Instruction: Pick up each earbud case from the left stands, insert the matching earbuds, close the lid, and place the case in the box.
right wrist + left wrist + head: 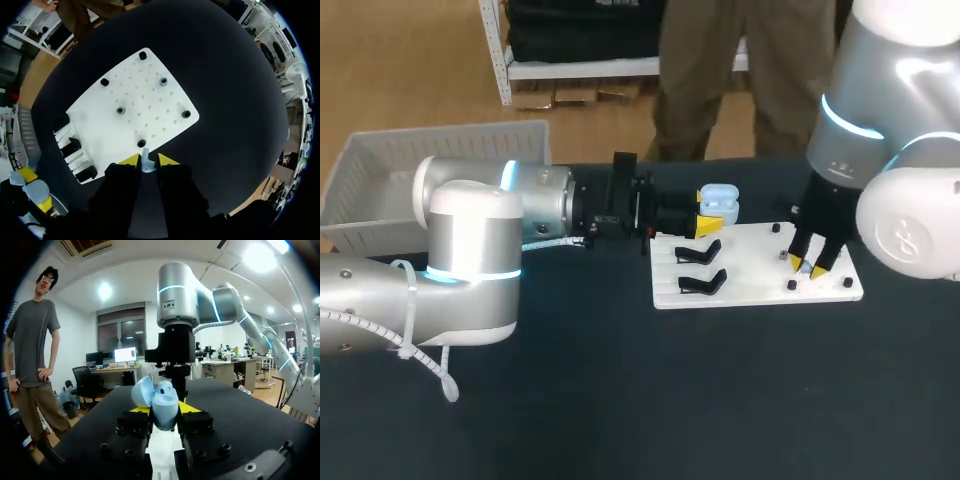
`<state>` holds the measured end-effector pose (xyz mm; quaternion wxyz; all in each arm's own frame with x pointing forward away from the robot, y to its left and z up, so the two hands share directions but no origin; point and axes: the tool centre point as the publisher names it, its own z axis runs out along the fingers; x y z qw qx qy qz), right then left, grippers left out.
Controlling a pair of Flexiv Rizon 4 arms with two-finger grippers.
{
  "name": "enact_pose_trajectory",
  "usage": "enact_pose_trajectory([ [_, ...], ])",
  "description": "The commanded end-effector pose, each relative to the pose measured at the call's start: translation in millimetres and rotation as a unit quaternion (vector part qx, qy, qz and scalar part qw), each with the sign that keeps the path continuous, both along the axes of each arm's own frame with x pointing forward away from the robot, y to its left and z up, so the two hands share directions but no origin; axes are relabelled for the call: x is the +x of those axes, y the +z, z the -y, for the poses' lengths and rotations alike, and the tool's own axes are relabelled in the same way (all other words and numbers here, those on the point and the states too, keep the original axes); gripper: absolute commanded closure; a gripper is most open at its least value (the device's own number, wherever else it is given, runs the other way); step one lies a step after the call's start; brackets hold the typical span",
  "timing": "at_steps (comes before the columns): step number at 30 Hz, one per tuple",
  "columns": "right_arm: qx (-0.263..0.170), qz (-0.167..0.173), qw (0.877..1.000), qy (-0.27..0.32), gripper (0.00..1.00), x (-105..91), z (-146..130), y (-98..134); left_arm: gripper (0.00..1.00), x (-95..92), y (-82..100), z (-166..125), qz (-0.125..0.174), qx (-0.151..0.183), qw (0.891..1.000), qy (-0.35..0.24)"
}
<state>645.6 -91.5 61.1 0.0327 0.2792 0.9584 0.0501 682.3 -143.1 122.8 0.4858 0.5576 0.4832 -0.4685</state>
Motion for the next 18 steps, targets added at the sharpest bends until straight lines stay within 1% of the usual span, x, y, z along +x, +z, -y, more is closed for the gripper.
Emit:
enact_pose_trajectory([
  [1,0.003,0.011,1.0,0.006,1.0,-11.5,3,20,1.0,-1.3,-1.2,0,0.002,-0.002,1.0,0.003],
  [6,0.016,-0.002,0.999,0.031,1.0,-16.2,-6,58,1.0,-1.3,-1.2,0,0.002,-0.002,1.0,0.003],
  [10,0.021,-0.002,0.997,0.069,1.0,-23.0,-18,92,1.0,-1.3,-1.2,0,0.002,-0.002,1.0,0.003],
  [12,0.013,0.006,0.996,0.087,1.0,-25.2,-25,105,1.0,-1.3,-1.2,0,0.002,-0.002,1.0,0.003],
  [16,0.008,0.001,0.992,0.126,1.0,-27.6,-41,126,1.0,-1.3,-1.2,0,0.002,-0.002,1.0,0.003],
  [18,0.006,-0.008,0.989,0.145,1.0,-28.2,-50,132,1.0,-1.3,-1.2,0,0.002,-0.002,1.0,0.003],
])
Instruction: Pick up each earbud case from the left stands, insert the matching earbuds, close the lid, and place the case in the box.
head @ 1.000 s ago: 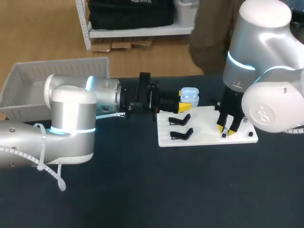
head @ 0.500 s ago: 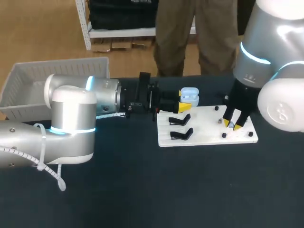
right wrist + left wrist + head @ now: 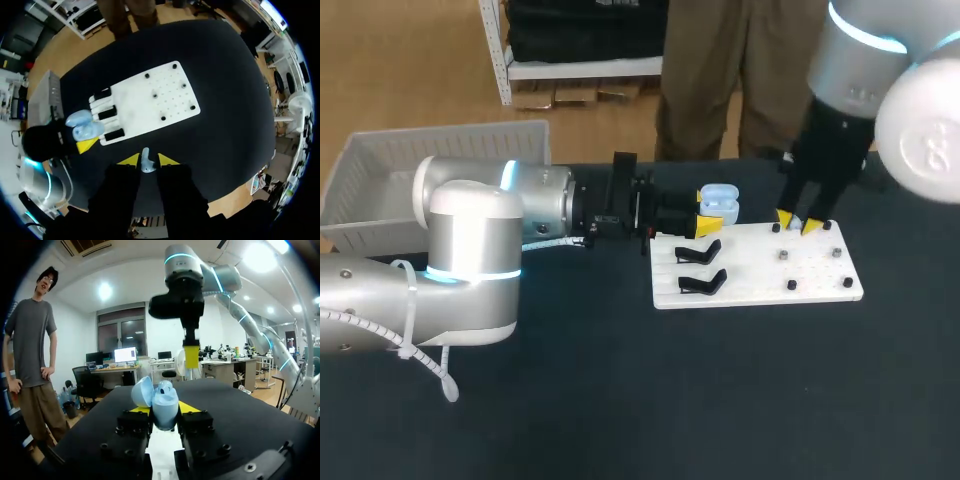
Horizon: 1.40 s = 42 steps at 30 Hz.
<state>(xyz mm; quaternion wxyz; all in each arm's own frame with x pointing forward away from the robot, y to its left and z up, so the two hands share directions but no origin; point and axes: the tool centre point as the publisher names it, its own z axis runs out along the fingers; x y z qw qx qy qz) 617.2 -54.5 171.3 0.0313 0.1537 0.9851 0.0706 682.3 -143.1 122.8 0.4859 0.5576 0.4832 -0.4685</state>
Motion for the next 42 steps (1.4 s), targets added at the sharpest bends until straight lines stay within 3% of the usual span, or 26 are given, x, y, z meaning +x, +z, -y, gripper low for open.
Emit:
enact_pose_trajectory([
  [1,-0.014,-0.017,0.999,0.026,1.0,0.8,-17,24,1.0,-1.3,-1.2,0,0.002,-0.002,1.0,0.003],
  [9,-0.024,-0.015,0.996,0.084,1.0,0.1,-49,31,1.0,-1.3,-1.2,0,0.002,-0.002,1.0,0.003],
  [26,-0.021,-0.013,0.996,0.083,1.0,0.3,-50,32,1.0,-1.3,-1.2,0,0.002,-0.002,1.0,0.003],
  [35,-0.036,-0.023,0.983,0.18,1.0,13.7,-67,29,1.0,-1.3,-1.2,0,0.002,-0.002,1.0,0.003],
  [42,-0.046,-0.025,0.974,0.222,1.0,22.8,-79,26,1.0,-1.3,-1.2,0,0.002,-0.002,1.0,0.003],
])
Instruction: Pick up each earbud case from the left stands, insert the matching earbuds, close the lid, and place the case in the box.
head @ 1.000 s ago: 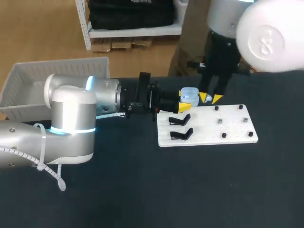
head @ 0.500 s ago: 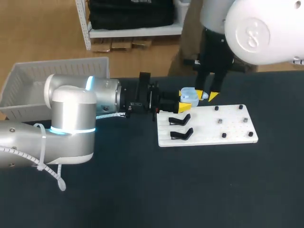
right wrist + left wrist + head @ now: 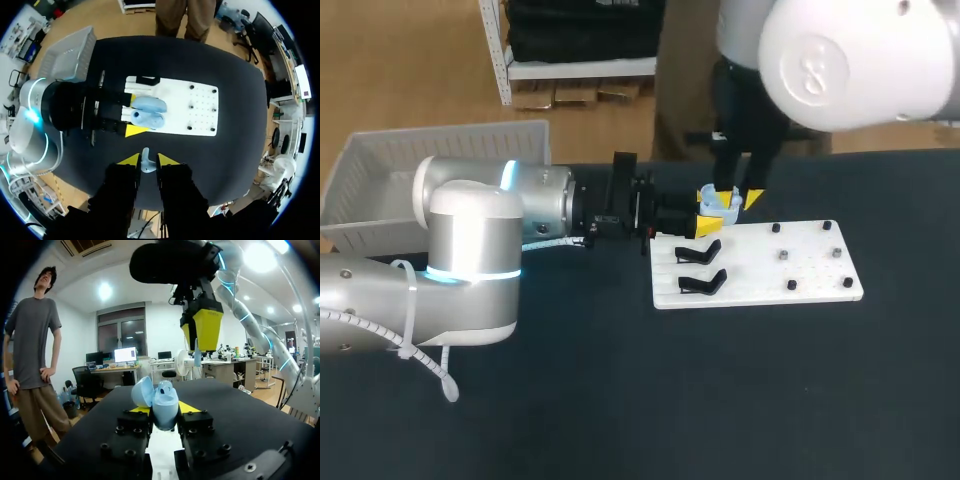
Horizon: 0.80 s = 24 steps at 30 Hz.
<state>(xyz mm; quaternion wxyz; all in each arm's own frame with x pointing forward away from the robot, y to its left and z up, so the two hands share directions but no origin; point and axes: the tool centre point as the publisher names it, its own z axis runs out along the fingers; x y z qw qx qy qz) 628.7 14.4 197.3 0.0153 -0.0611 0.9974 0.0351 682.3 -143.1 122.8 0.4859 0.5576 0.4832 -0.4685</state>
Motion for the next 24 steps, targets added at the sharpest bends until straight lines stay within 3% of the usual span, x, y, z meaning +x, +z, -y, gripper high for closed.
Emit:
enact_pose_trajectory([
  [1,-0.013,-0.015,1.0,0.011,1.0,13.3,-11,0,1.0,-1.3,-1.2,0,0.002,-0.002,1.0,0.003],
  [24,-0.031,-0.019,0.999,0.04,1.0,28.2,-19,-11,1.0,-1.3,-1.2,0,0.002,-0.002,1.0,0.003],
])
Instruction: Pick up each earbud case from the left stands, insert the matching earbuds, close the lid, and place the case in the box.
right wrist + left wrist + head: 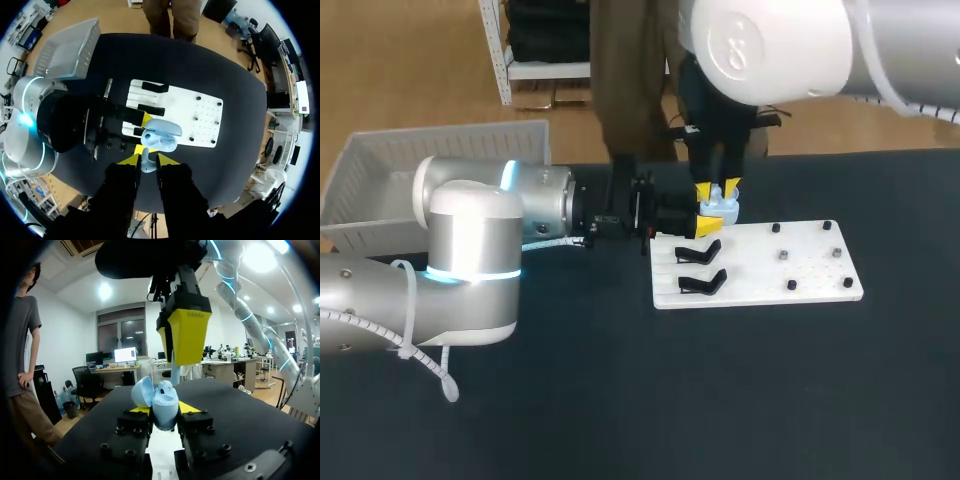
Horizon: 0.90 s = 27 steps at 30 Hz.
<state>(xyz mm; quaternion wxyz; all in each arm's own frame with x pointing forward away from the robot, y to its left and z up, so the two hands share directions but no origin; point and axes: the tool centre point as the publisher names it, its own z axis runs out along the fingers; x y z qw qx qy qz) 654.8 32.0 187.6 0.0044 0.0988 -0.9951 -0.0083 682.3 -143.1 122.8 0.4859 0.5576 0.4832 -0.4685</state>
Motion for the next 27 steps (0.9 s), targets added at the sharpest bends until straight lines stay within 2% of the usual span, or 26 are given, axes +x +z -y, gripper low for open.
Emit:
enact_pose_trajectory([
  [1,-0.003,-0.003,1.0,0.003,1.0,2.5,-2,-2,1.0,-1.3,-1.2,0,0.002,-0.002,1.0,0.003],
  [27,-0.012,-0.003,1.0,0.001,1.0,12.1,1,-6,1.0,-1.3,-1.2,0,0.002,-0.002,1.0,0.003],
])
